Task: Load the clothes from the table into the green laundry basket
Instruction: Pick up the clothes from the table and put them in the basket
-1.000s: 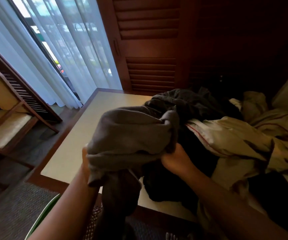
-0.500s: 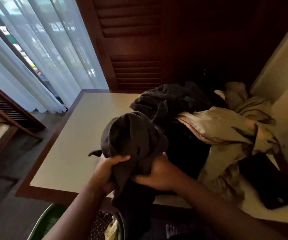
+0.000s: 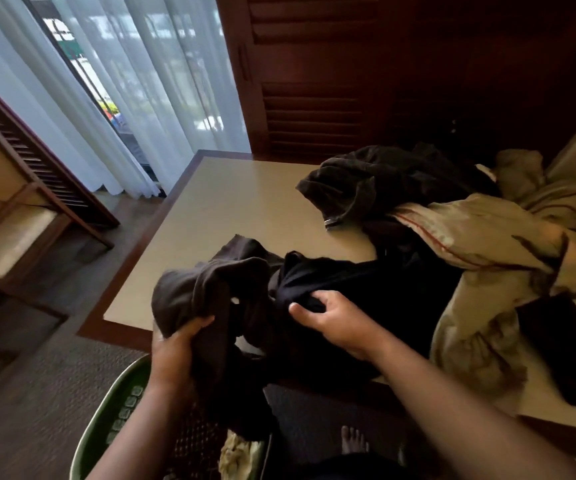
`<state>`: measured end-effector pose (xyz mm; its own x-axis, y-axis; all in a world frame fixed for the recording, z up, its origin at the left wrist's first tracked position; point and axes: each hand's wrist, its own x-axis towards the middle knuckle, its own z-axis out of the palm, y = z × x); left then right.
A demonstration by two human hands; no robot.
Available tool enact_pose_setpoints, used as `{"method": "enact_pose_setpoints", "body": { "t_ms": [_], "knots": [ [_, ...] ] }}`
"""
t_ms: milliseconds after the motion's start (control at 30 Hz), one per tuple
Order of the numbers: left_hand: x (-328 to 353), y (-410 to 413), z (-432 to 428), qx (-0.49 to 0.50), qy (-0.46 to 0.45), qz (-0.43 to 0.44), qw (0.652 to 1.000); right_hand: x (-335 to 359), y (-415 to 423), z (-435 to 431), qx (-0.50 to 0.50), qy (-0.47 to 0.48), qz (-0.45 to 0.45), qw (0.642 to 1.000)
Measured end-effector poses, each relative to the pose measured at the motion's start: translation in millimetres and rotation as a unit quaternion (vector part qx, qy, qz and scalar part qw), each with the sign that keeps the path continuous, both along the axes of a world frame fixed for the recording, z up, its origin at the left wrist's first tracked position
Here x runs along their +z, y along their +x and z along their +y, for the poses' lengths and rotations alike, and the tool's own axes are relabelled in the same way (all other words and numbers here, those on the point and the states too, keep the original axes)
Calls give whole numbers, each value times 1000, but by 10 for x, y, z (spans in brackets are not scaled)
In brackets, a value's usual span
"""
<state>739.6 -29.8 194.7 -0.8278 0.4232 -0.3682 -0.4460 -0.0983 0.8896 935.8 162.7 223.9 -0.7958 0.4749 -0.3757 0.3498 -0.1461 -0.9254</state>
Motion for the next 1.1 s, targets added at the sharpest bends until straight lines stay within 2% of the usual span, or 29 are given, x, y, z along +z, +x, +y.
{"method": "enact_pose_setpoints", "body": {
  "t_ms": [33,67,100,133,167,233,267,333,400,500,567,700,800,933,1100],
  "knots": [
    [-29,-15,-76,15,2,6,1000,147,-66,-153,55,-59,19,997],
    [-56,-31,-153,31,-2,11,999,259,-109,-273,120,-62,3,991],
    [-99,-53,-230,44,-8,16,999,280,-157,-353,175,-18,-27,984],
    [-168,-95,-320,58,-14,15,998,238,-208,-398,201,59,-50,977],
    [-230,-124,-404,70,-18,7,997,175,-255,-428,184,158,-74,967],
    [-260,-129,-555,77,-22,-12,997,-24,-317,-450,113,352,-161,915],
    [-237,-101,-614,71,-24,-13,997,-120,-331,-456,93,393,-214,890],
    [-251,-57,-731,59,-39,-5,998,-300,-338,-465,108,368,-293,876],
    [-277,-32,-848,58,-50,-1,997,-446,-348,-495,171,352,-348,852],
    [-274,-53,-1067,65,-61,21,996,-560,-406,-583,205,353,-381,830],
    [-292,-95,-1275,70,-80,60,993,-598,-449,-651,181,351,-378,837],
    [-347,-142,-1700,82,-180,144,970,-691,-453,-881,124,384,-333,852],
    [-429,-116,-1965,128,-201,137,961,-707,-435,-1130,73,367,-223,900],
    [-519,-43,-2212,206,-189,102,955,-669,-419,-1644,65,295,-121,946],
    [-567,4,-2264,303,-183,70,933,-628,-359,-2124,54,213,-58,974]
  ]
}}
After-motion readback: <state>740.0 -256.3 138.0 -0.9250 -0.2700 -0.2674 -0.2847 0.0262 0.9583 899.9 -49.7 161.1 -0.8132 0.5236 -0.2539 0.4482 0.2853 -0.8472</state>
